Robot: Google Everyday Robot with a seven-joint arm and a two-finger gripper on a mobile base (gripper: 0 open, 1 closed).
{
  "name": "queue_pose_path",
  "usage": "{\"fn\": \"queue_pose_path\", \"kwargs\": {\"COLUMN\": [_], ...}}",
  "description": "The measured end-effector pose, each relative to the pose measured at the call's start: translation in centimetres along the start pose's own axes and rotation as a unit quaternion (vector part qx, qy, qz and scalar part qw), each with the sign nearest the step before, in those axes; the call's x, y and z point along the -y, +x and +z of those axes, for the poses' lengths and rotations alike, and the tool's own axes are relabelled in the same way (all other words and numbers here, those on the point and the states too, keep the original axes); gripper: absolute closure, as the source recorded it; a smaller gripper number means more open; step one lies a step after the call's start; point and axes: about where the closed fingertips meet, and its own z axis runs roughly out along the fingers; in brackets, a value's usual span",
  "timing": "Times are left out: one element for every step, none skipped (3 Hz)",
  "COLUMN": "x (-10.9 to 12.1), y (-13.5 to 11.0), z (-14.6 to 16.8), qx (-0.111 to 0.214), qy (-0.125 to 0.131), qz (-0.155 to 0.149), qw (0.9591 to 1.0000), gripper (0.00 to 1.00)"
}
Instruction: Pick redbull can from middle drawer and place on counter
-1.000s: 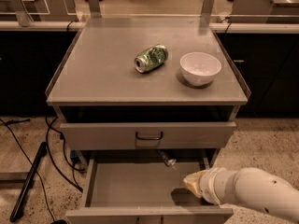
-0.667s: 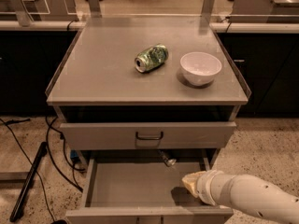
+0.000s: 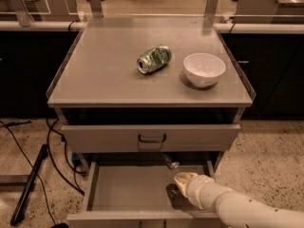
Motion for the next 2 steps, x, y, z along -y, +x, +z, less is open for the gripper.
{"fn": "queue_pose_path", "kwargs": {"x": [0.03,-0.29], "y": [0.46,1.32], "z": [0.53,1.36], "qx": [0.004,0.003], "qy": [0.003,0.004], "qz": [0.009,0.004], "qw": [0.9999,1.0], "gripper": [1.0,1.0]}}
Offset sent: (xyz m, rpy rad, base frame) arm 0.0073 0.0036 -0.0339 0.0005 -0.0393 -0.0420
